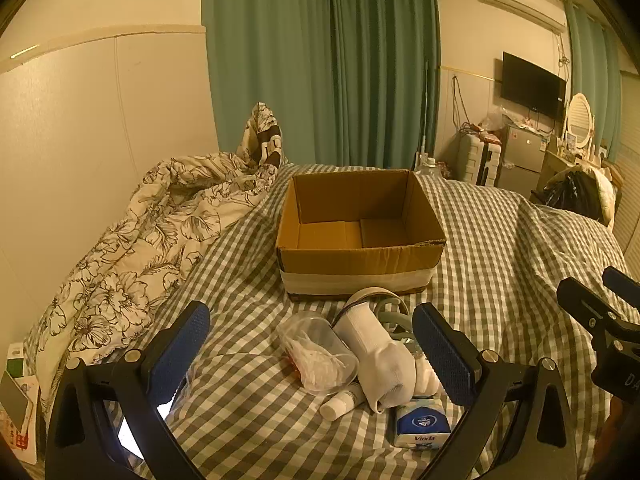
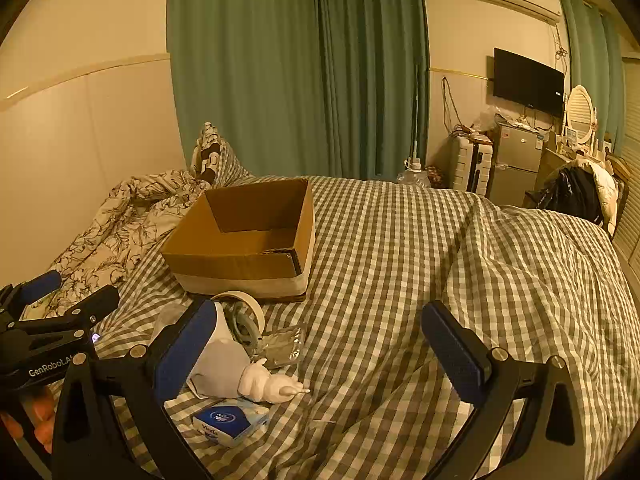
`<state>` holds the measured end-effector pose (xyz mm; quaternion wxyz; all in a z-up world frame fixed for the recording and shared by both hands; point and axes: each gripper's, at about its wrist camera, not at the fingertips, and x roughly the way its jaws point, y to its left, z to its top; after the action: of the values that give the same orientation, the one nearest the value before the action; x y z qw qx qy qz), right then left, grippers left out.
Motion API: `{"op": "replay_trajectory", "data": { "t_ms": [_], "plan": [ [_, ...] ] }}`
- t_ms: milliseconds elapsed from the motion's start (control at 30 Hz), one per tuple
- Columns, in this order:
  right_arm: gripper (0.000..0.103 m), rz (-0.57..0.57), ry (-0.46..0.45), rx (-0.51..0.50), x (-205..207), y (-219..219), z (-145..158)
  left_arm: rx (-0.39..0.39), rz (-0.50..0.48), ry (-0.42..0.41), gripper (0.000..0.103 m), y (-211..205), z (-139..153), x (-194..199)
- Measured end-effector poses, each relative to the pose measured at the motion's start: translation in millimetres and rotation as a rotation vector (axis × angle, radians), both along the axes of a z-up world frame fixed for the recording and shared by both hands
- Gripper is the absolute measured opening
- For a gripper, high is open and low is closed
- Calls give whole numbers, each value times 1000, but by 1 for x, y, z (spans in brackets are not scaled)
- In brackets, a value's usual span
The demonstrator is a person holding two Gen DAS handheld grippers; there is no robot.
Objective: Organize objects
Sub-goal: 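Move both tools toward the pile of items beside the cardboard box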
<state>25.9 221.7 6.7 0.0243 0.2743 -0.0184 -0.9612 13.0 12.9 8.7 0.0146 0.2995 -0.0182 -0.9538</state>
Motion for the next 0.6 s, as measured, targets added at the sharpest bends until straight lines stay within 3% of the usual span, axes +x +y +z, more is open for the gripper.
{"op": "replay_trajectory", "data": {
  "t_ms": [600],
  "plan": [
    [103,8,-2,0,2,-2,0,-2,2,-2,103,1,1,-1]
  ]
}}
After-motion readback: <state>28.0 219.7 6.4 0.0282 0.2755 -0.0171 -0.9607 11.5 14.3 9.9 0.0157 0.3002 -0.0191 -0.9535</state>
